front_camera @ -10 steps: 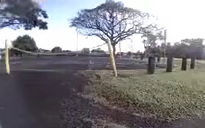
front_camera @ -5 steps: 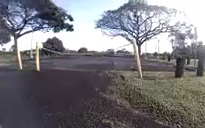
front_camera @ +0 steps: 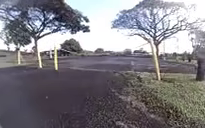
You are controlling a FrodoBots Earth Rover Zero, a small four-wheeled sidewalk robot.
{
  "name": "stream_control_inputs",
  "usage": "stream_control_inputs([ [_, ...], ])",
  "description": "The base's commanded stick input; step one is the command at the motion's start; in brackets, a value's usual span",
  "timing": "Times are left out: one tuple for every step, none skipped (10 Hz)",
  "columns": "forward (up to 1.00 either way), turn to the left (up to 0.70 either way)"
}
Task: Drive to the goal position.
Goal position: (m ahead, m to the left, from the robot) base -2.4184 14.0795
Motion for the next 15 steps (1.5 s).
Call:
stream_control_inputs([
  [0.00,0.45],
  [0.00,0.45],
  [0.00,0.45],
  [0.00,0.45],
  [0.00,0.45],
  [0.00,0.45],
  [0.00,0.45],
  [0.00,0.45],
  [0.00,0.45],
  [0.00,0.45],
  [0.00,0.45],
  [0.00,0.45],
  [0.00,0.45],
  [0.00,0.45],
  [0.00,0.45],
])
